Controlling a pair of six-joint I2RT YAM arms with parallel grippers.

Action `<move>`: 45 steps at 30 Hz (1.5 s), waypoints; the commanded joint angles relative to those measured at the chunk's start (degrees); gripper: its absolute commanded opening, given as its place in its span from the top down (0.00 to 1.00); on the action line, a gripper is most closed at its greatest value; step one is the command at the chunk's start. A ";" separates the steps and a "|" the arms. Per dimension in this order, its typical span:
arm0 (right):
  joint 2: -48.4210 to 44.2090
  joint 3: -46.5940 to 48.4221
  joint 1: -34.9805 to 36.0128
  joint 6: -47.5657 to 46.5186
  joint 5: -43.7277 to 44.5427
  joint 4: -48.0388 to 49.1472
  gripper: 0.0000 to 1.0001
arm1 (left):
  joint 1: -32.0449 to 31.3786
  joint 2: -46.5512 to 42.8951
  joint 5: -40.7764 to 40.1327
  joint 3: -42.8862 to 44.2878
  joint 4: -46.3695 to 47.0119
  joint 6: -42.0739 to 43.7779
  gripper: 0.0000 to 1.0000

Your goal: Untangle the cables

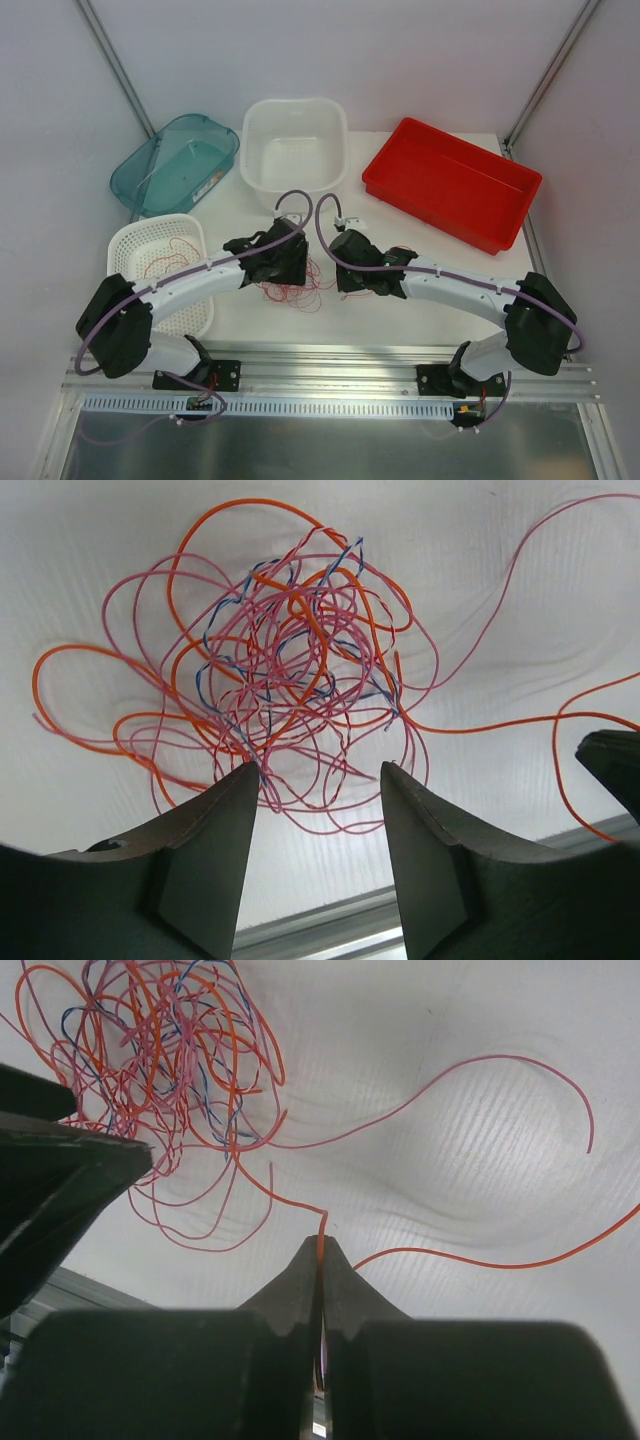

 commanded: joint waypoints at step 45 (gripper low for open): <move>-40.84 19.94 -2.06 -22.46 17.10 -29.40 0.99 | 11.67 12.01 -2.92 2.91 2.70 -3.34 0.55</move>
